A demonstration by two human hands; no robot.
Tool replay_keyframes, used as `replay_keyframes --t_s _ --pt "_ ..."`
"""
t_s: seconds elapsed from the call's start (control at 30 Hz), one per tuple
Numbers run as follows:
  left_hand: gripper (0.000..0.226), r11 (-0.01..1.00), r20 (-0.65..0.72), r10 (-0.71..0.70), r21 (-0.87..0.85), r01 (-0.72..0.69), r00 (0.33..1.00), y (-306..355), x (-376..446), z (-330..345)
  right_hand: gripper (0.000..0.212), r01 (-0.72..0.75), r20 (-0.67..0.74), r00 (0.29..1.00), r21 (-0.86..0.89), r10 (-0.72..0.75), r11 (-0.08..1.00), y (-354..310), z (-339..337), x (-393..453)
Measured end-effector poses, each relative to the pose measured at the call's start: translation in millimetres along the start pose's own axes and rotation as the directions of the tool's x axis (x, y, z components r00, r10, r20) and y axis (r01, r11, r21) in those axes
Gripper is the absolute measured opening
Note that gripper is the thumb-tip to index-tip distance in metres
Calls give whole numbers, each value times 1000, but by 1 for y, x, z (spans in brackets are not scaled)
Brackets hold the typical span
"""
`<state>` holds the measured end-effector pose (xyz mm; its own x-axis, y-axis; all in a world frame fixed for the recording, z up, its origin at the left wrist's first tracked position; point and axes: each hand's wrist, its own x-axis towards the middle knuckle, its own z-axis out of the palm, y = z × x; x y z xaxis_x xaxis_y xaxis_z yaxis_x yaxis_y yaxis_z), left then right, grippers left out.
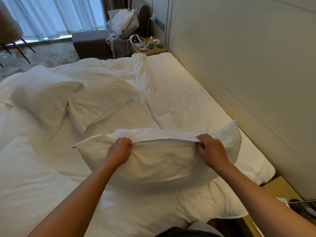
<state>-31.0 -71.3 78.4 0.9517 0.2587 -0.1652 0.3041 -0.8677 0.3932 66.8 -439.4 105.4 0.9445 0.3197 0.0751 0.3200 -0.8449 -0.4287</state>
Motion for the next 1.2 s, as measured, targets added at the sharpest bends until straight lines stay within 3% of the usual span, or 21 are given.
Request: replay_keyframes --t_s 0.2,0.67,0.87,1.2 --pt "29 997 -49 -24 -75 20 998 -9 -16 16 11 -29 -47 999 -49 27 998 -5 20 -21" --pt "24 991 -271 -14 -129 -22 963 39 -69 -19 19 7 -177 984 209 30 978 1 -28 -39" --pt "23 988 -352 -63 -151 9 934 94 -83 -45 21 115 -222 974 275 -53 954 21 -75 -28" --pt "25 991 -534 -15 -121 -59 845 236 -72 -54 28 240 -399 912 341 -91 909 115 -166 -4"
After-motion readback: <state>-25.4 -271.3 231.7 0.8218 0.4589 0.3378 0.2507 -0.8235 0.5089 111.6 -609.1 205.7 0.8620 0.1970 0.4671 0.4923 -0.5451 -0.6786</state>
